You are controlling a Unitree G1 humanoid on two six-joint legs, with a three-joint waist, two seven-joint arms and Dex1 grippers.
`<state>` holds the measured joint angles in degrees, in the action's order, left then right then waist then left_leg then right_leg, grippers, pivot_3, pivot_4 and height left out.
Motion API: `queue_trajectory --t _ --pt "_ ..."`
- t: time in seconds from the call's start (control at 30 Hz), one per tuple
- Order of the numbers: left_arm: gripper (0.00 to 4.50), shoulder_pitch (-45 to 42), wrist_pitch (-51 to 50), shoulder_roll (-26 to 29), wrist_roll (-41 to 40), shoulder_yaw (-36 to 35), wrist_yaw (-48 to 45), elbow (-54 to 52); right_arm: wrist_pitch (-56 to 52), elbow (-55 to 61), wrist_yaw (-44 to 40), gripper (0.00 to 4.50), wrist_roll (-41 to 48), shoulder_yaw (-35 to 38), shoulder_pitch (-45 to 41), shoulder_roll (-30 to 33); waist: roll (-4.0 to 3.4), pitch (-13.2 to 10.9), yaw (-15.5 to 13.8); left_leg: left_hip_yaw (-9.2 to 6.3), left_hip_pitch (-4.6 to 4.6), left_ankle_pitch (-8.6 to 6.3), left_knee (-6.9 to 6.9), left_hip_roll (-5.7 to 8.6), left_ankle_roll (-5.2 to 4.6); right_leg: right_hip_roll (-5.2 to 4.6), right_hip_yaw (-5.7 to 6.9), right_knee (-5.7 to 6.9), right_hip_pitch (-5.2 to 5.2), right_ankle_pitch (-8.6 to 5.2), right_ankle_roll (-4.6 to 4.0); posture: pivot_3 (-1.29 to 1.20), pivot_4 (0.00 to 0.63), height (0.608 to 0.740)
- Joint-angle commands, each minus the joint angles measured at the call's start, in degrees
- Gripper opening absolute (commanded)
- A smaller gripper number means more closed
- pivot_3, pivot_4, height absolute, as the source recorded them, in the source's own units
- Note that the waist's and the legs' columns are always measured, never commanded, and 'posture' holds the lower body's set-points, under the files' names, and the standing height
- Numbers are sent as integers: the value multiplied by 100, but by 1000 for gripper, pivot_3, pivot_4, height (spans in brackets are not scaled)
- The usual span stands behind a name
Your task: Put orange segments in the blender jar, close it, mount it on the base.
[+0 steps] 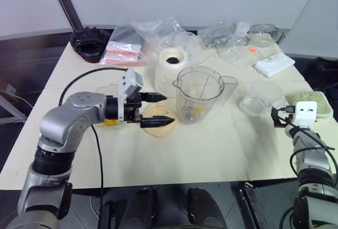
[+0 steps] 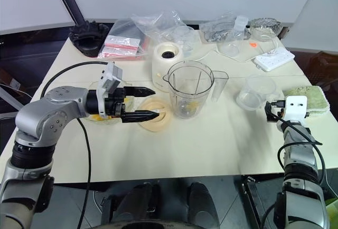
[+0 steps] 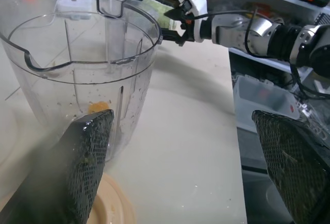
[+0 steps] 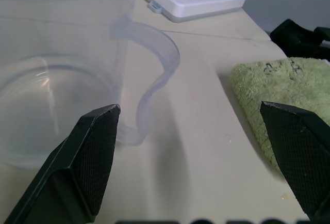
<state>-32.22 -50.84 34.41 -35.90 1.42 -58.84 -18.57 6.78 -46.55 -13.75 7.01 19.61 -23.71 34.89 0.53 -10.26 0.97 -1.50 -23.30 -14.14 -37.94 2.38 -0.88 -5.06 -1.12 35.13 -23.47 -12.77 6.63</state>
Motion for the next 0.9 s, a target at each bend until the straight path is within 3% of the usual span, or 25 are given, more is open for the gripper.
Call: queue_trajectory --t 0.03,0.23,0.27,0.33,0.57,0.9 --pt "4473 -39 23 54 -177 -35 59 -215 318 -337 101 4500 -72 -22 -326 69 0 0 7 0 0 0 0 0 0 0 0 0 0 0 0 0 150 740" --pt "4473 11 -61 217 -331 -53 54 -320 594 -1213 266 4500 -195 -143 -921 89 -2 -1 34 1 1 0 2 0 0 2 -3 0 -1 0 0 0 150 740" --pt "4496 39 -68 271 -341 -48 45 -334 618 -1369 309 4245 -204 -145 -1015 97 -2 -1 36 1 2 0 3 0 0 2 -3 0 -1 0 0 0 150 740" --pt "4500 107 -40 394 -310 -8 0 -359 641 -1613 378 3632 -236 -158 -1149 119 -3 -2 39 1 2 0 4 0 0 2 -4 -1 -1 0 0 0 150 740" --pt "4500 199 -27 452 -352 -28 110 -449 759 -1980 431 21 -254 -215 -1370 120 -3 -3 -7 1 1 1 4 4 1 -1 -5 -4 2 0 -1 0 150 740" --pt "4500 242 -78 610 -500 -132 134 -499 858 -1699 249 21 -74 -161 -1395 16 -4 -4 25 1 2 1 4 4 2 0 -7 -5 2 0 -1 0 150 740"
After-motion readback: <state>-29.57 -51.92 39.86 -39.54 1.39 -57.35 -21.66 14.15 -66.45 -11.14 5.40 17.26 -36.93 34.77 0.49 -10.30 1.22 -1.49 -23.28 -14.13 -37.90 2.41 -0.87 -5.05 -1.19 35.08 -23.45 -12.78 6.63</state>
